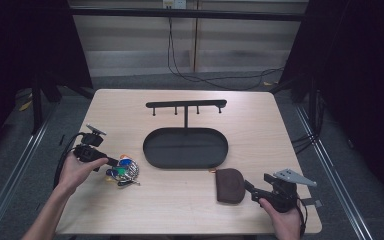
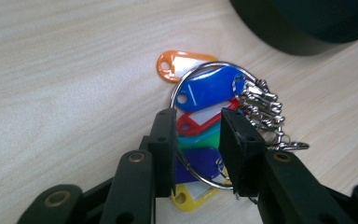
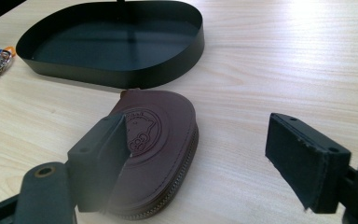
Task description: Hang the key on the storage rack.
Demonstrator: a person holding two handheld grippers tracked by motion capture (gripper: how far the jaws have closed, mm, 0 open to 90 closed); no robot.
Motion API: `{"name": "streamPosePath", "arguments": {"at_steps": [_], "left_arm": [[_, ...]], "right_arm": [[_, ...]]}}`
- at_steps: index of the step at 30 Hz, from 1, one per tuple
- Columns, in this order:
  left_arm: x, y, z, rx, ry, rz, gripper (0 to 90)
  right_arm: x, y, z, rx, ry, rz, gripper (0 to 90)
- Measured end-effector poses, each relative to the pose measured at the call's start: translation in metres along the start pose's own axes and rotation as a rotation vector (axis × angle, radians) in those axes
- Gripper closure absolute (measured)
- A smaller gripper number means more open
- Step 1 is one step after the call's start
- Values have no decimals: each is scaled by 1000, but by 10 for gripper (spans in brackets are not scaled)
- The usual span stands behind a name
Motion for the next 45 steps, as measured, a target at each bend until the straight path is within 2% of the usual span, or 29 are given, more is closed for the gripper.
{"name": "streamPosePath", "arguments": {"at_steps": [2, 3, 6, 7, 8, 10, 13, 15, 16, 19, 20, 22, 24, 25, 26, 30, 32, 33, 35, 39, 40, 45], "left_arm": [[4, -3, 2, -2, 33, -13, 680], [5, -3, 2, -4, 44, -2, 680], [8, -3, 3, -9, 54, -13, 683], [10, -2, 2, -12, 68, 5, 684], [11, -1, 2, -5, 81, 10, 684], [14, 1, 0, -23, 97, 7, 678], [16, 3, 0, -36, 99, 18, 670], [17, 3, 0, -41, 102, 7, 664], [18, 5, 0, -38, 118, 24, 684], [20, 6, 1, -46, 124, 21, 697], [20, 5, 3, -42, 144, 25, 698], [20, 4, 4, -39, 150, 31, 701], [21, 3, 6, -21, 175, 43, 718], [22, 1, 8, -26, 180, 55, 718], [22, -1, 11, -18, 210, 70, 719], [23, -2, 15, -15, 241, 76, 728], [24, -1, 16, -26, 246, 77, 739], [24, 1, 16, -27, 259, 97, 759], [24, 2, 16, -30, 263, 86, 773], [26, -1, 19, -12, 285, 112, 768], [26, -2, 19, -19, 293, 117, 769], [28, 0, 23, -32, 300, 99, 770]], "right_arm": [[0, 0, 0, 2, 0, 0, 213], [0, 0, 0, 1, 0, 0, 213], [0, 0, 0, 0, 2, 1, 214], [0, 0, 0, 1, 5, 2, 214], [0, -1, 0, 2, 4, 2, 214], [0, -1, 0, 2, 5, 3, 214], [1, -1, 0, 4, 6, 2, 214], [1, -1, 0, 2, 8, -1, 215], [1, -1, 0, 1, 8, -1, 215], [2, 0, 0, 2, 12, -1, 215], [2, 0, 0, 2, 11, 1, 215], [2, 0, 0, 1, 11, -1, 216], [3, -1, 0, 0, 16, -6, 216], [3, -1, 0, 0, 16, -6, 216], [3, 0, 0, 0, 18, -6, 217], [3, 0, -1, -6, 20, -7, 217], [3, 0, -1, -6, 19, -6, 217], [3, 0, -1, -5, 19, -6, 217], [3, 0, -1, -5, 19, -9, 218], [3, -1, -1, -2, 20, -12, 218], [3, -1, -1, -1, 22, -13, 218], [4, 1, -1, -8, 26, -11, 219]]}}
Point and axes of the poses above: each handheld gripper's, and its own axes: x roughly forward along the jaws, z roughly out of its top, y roughly to its left, the point moved 4 cm from there along x, roughly forward along the jaws, and after that the axes turned 10 degrees about x, right-handed, at the moved point
